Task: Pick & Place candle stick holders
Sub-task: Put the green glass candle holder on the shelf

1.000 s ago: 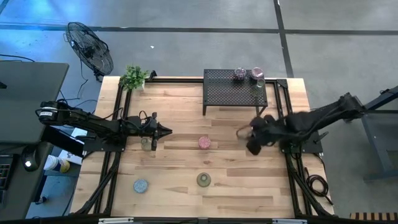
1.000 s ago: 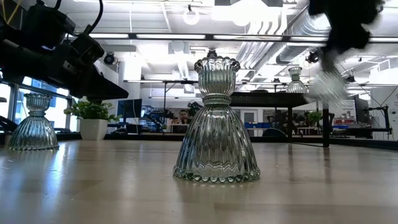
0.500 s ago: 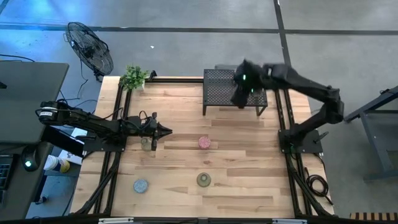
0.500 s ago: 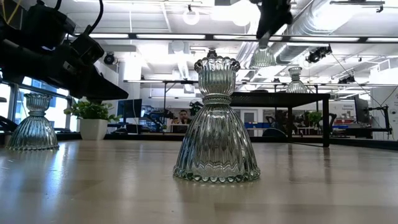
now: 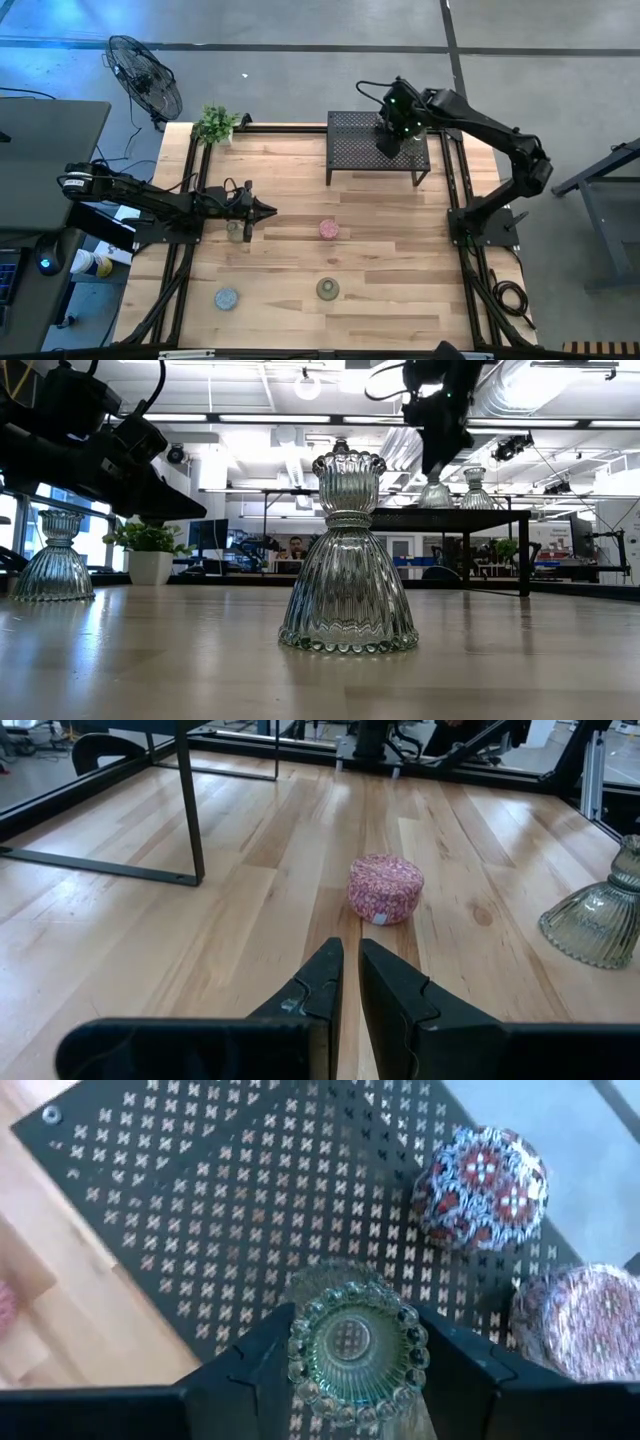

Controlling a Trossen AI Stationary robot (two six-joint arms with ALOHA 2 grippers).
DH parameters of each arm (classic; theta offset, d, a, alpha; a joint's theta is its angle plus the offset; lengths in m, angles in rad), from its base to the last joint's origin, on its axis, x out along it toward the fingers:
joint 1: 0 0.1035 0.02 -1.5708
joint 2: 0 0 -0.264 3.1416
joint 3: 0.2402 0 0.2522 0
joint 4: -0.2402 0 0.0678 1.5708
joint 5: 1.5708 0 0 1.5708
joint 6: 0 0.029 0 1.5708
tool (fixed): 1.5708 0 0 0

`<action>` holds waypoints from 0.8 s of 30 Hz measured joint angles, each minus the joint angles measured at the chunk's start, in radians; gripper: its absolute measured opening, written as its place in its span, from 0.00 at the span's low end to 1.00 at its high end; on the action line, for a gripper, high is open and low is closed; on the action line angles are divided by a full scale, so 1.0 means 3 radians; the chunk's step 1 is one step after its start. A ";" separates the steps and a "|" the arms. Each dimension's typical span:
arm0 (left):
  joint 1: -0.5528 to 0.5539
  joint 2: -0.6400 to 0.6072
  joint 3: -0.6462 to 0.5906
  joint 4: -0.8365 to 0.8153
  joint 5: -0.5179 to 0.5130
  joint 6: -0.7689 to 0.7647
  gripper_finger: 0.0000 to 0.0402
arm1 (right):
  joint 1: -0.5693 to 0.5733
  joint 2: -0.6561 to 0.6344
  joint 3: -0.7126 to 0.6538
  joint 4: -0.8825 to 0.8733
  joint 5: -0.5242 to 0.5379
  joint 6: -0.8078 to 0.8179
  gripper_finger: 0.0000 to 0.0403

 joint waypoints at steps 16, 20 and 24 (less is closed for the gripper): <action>0.0000 -0.0001 -0.0001 0.0000 0.0000 0.0000 0.09 | -0.0095 -0.0003 -0.0054 0.0121 0.0032 -0.0021 0.45; -0.0001 0.0000 -0.0001 0.0000 0.0000 -0.0001 0.09 | -0.0095 -0.0003 -0.0054 0.0122 0.0034 -0.0014 0.49; -0.0001 0.0000 -0.0001 -0.0001 0.0000 -0.0001 0.09 | -0.0095 -0.0004 -0.0054 0.0126 0.0115 -0.0014 0.54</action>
